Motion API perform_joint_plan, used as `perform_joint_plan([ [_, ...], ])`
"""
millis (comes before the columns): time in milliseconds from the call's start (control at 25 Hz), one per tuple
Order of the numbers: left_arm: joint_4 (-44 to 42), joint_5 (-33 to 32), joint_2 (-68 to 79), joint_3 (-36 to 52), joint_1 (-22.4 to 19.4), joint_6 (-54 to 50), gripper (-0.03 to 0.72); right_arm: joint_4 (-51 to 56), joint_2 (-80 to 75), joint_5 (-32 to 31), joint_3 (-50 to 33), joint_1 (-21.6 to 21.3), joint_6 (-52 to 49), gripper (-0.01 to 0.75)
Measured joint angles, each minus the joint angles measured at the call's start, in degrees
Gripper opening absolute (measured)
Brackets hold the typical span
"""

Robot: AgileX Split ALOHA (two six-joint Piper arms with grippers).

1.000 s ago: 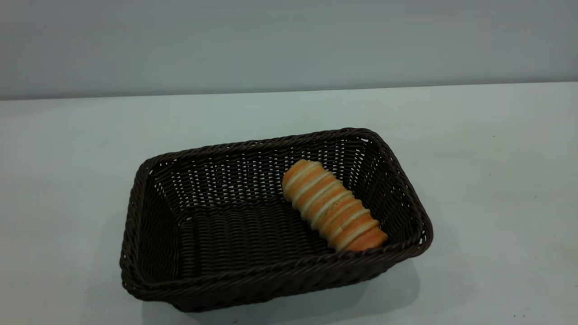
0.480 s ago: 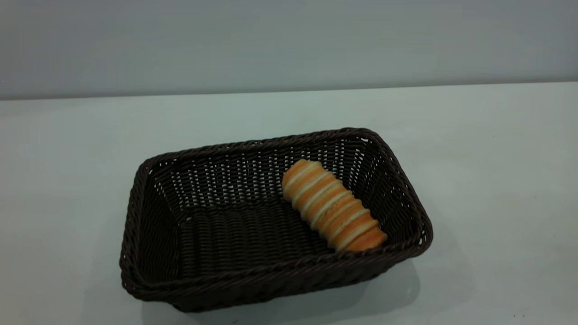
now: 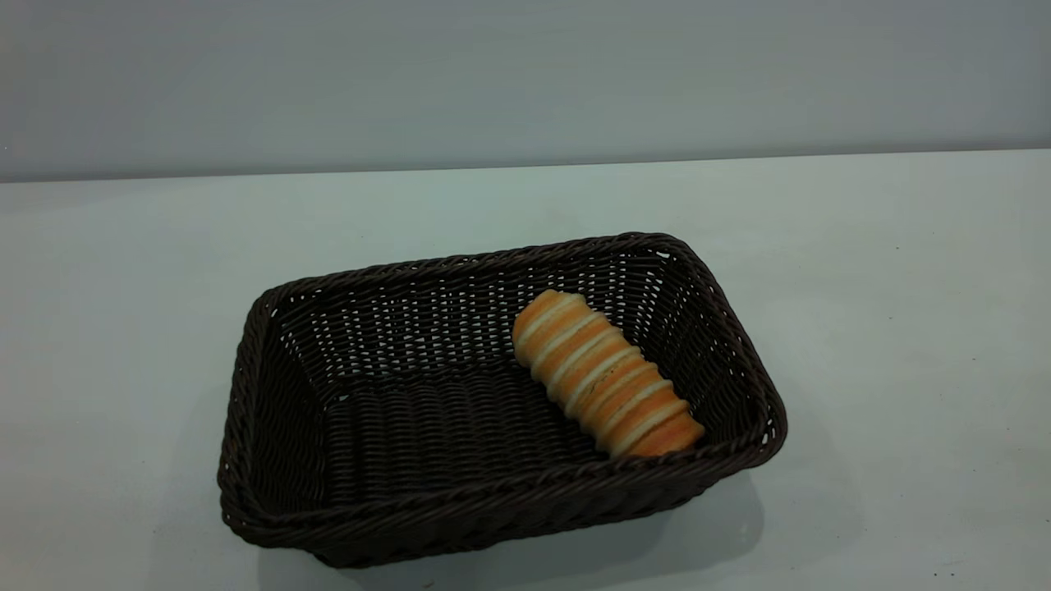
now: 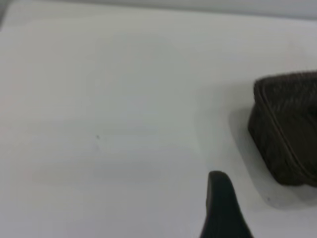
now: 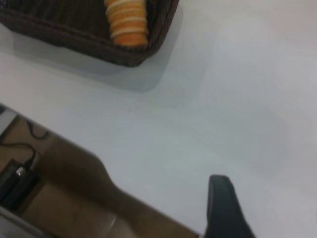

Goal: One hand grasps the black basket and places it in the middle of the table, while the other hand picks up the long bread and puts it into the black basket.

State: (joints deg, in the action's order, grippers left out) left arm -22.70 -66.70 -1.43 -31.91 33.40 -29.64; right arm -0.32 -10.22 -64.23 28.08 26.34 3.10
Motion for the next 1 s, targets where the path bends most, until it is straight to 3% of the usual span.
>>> perform_joint_plan([
  [1000, 7.36, 0.39, 0.0, 3.45, 0.0, 6.04, 0.517, 0.32, 0.0, 0.28, -0.6, 0.0, -0.05, 0.417],
])
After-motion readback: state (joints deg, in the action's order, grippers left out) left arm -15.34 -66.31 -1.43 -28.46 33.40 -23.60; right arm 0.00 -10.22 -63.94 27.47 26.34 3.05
